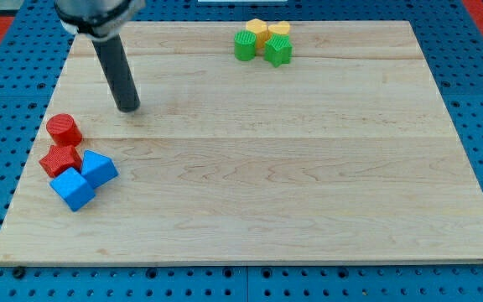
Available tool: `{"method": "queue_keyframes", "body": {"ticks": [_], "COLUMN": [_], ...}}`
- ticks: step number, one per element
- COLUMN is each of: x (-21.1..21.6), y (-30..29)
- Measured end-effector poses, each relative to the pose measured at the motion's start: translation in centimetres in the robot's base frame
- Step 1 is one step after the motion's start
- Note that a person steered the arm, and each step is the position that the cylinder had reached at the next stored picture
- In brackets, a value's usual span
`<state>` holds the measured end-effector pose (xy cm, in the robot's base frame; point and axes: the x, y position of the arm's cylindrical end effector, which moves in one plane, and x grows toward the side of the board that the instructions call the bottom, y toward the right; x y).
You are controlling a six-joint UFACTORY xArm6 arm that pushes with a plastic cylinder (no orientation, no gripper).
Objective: Move your arm towards the group of blocks
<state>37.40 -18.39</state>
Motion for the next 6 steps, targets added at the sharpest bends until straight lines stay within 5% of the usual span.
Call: {"method": "queue_keyframes", "body": {"ticks": [2,4,6], "x": [4.1,5.0,-1.9], "y": [-6.9,-5.7,1.7]}}
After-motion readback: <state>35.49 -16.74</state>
